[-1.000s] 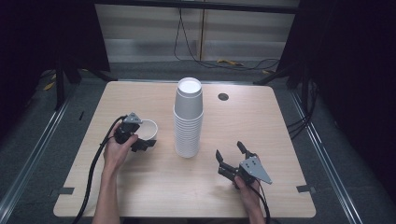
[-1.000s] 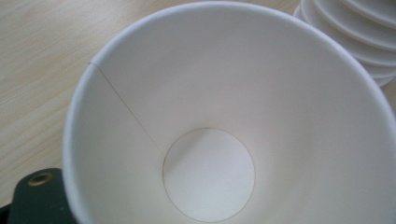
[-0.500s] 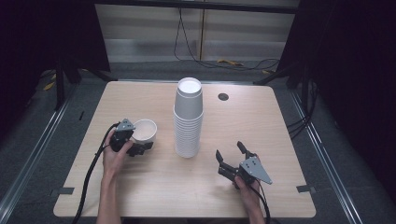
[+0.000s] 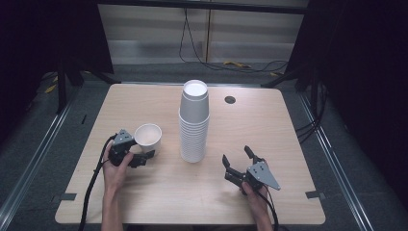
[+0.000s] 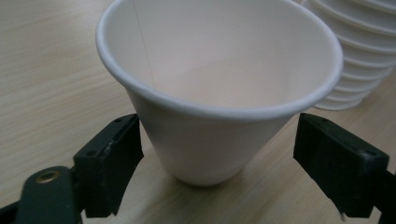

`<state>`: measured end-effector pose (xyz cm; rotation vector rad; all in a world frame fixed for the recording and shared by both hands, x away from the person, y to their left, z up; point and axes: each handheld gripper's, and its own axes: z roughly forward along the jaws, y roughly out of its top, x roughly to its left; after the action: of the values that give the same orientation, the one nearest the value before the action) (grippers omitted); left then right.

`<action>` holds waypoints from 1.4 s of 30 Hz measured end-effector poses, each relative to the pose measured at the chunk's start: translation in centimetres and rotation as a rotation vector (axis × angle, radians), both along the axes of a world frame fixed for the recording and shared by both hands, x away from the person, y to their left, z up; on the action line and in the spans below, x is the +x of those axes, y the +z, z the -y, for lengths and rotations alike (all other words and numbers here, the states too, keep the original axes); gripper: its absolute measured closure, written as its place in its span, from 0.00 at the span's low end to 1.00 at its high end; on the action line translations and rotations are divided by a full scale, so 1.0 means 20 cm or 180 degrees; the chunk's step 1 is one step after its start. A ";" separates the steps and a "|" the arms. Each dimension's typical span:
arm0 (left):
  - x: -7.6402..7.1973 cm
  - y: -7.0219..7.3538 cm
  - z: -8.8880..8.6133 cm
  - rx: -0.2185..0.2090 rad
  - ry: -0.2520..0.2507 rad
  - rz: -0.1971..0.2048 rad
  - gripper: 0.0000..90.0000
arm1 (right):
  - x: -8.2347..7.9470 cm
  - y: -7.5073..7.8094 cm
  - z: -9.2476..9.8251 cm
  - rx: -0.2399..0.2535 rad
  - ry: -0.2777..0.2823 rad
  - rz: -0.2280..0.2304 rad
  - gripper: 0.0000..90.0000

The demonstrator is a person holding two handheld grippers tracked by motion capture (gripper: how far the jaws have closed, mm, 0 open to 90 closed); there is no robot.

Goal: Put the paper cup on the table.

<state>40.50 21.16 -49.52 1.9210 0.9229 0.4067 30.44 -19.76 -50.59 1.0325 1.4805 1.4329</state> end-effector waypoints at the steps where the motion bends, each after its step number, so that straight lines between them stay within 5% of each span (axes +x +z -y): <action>1: -0.01 0.00 -0.01 -0.0067 0.0014 0.0023 0.17 | 0.00 0.00 0.00 -0.0001 0.0003 0.0001 0.17; 3: -0.04 0.00 -0.02 -0.0209 0.0031 0.0073 0.17 | 0.00 0.00 0.00 -0.0003 0.0005 0.0002 0.17; 12: -0.17 0.00 -0.01 -0.0318 0.0148 0.0258 0.17 | 0.00 0.00 0.00 -0.0002 0.0007 0.0002 0.17; 18: -0.25 0.03 0.01 -0.0325 0.0161 0.0393 0.17 | 0.00 0.00 0.00 0.0000 0.0006 -0.0001 0.16; 22: -0.27 0.02 0.04 -0.0161 0.0228 0.0434 0.17 | 0.00 0.00 0.00 0.0000 0.0004 0.0000 0.17; 28: -0.33 0.03 0.10 -0.0293 0.0088 0.0489 0.18 | 0.00 0.00 0.00 -0.0001 0.0005 0.0003 0.17; 32: -0.37 0.02 0.13 -0.0541 -0.0043 0.0536 0.18 | 0.00 0.00 0.00 -0.0002 0.0006 0.0003 0.17; 34: -0.40 0.04 0.17 -0.0461 0.0028 0.0672 0.18 | 0.00 0.00 0.00 0.0001 0.0006 -0.0002 0.17; 42: -0.44 0.03 0.29 -0.0609 -0.0090 0.0790 0.17 | 0.00 0.00 0.00 0.0010 -0.0001 0.0008 0.17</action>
<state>31.66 15.43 -48.89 1.6645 0.7428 0.5087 30.41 -19.77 -50.61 1.0322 1.4767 1.4363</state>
